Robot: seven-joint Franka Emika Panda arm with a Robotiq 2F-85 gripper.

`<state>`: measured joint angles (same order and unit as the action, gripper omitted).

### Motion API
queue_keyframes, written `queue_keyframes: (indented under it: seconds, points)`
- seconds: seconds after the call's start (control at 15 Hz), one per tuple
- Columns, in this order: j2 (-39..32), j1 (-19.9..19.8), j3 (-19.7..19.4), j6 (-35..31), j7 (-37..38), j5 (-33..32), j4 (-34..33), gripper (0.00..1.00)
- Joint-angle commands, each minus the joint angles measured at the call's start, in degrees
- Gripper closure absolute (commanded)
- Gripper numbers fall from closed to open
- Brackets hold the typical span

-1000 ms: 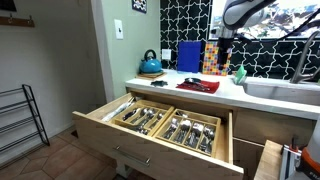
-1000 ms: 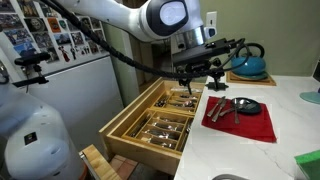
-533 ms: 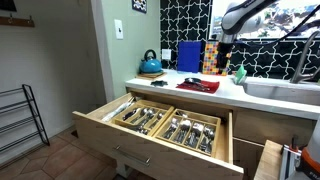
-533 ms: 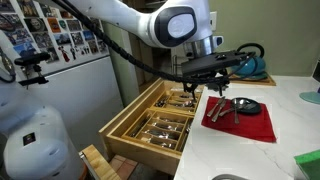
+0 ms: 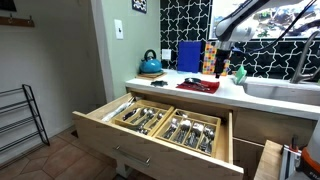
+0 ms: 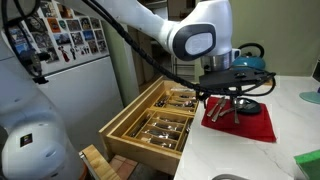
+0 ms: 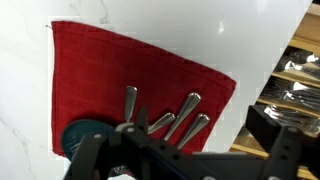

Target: Put the spoon in the drawer

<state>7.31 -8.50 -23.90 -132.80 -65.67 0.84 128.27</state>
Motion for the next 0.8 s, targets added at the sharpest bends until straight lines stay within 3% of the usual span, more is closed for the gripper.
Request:
queue_keyframes:
  seconds: [0.0, 0.4, 0.67, 0.73]
  points:
    - [-6.8, -2.8, 0.9, -2.1, -0.6, 6.0, -4.2, 0.00]
    - [-14.0, -7.6, 3.3, -0.8, -0.3, 14.3, -9.7, 0.00]
    - [-16.9, -9.8, 5.4, -2.1, 0.8, 16.7, -12.0, 0.11]
    - [-17.4, -10.3, 6.0, -2.3, 0.7, 17.5, -12.5, 0.10]
